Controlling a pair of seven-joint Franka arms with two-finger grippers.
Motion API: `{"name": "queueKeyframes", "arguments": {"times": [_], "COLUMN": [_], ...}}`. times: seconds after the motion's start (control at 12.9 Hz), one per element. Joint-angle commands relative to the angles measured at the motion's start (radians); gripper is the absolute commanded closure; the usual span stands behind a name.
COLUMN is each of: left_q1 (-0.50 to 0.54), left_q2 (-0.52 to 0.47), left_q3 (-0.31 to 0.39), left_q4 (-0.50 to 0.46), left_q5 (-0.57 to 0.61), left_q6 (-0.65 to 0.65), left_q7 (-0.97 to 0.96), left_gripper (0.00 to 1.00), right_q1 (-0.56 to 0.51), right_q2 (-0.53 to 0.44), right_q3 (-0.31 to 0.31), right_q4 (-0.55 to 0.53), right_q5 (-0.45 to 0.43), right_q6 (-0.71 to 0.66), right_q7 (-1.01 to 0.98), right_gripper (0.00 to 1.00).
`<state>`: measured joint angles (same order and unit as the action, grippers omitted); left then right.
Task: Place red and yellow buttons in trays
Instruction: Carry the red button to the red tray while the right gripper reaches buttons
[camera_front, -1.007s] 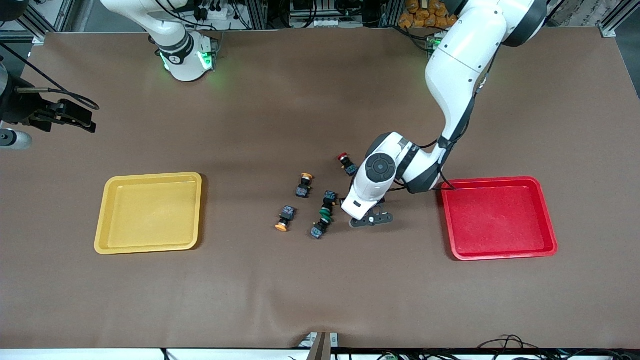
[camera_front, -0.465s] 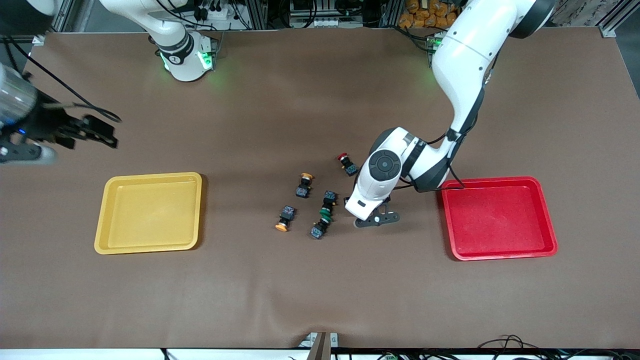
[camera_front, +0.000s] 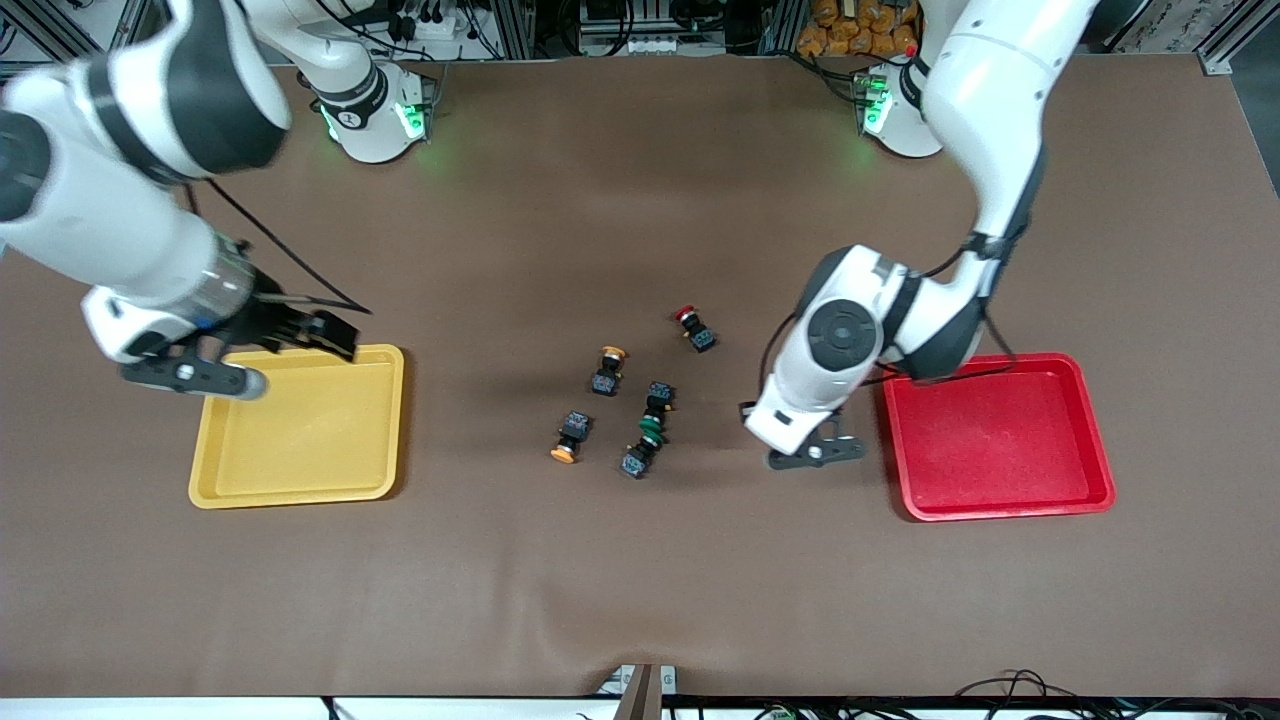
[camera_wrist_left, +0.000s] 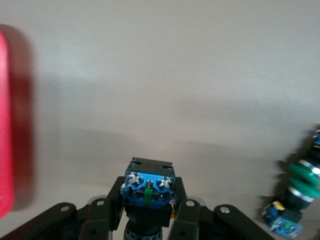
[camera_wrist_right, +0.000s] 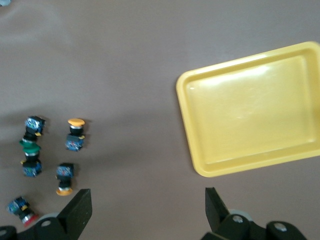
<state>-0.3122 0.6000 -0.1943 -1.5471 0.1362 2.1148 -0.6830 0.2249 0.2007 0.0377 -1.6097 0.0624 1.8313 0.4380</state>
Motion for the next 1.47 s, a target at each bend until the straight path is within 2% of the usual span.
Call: {"name": "queueKeyframes", "arguments": {"times": [0.0, 0.31, 0.46, 0.62, 0.77, 0.93, 1.01, 1.08, 1.39], "left_q1": [0.054, 0.157, 0.258, 0.411, 0.501, 0.516, 0.516, 0.530, 0.571], "left_q2": [-0.116, -0.192, -0.203, -0.201, -0.200, -0.200, -0.200, -0.195, -0.178], "left_q3": [-0.016, -0.025, -0.057, -0.160, -0.224, -0.223, -0.223, -0.224, -0.223], "left_q4": [-0.123, -0.224, -0.251, -0.278, -0.318, -0.352, -0.376, -0.407, -0.430], "left_q5": [0.017, 0.009, 0.002, -0.021, -0.021, -0.001, 0.063, 0.075, 0.089], "left_q6": [-0.022, 0.010, 0.024, 0.042, 0.073, 0.077, 0.088, 0.115, 0.155], "left_q7": [0.037, 0.180, 0.323, 0.434, 0.448, 0.483, 0.529, 0.530, 0.577], "left_gripper": [1.00, 1.00, 1.00, 1.00, 1.00, 1.00, 1.00, 1.00, 1.00], "right_q1": [0.046, 0.161, 0.200, 0.232, 0.260, 0.287, 0.301, 0.319, 0.389], "right_q2": [0.043, 0.175, 0.235, 0.290, 0.350, 0.414, 0.442, 0.466, 0.546], "right_q3": [0.010, 0.010, 0.008, 0.005, 0.002, -0.001, -0.002, -0.012, -0.080], "right_q4": [-0.041, -0.038, -0.033, -0.030, -0.010, 0.025, 0.039, 0.046, 0.079], "right_q5": [0.007, -0.009, -0.010, -0.012, -0.010, -0.012, -0.012, -0.010, -0.007], "right_q6": [0.083, 0.210, 0.270, 0.321, 0.361, 0.402, 0.434, 0.475, 0.542], "right_q7": [0.152, 0.370, 0.439, 0.456, 0.456, 0.456, 0.456, 0.456, 0.456], "right_gripper": [0.00, 0.00, 0.00, 0.00, 0.00, 0.00, 0.00, 0.00, 0.00]}}
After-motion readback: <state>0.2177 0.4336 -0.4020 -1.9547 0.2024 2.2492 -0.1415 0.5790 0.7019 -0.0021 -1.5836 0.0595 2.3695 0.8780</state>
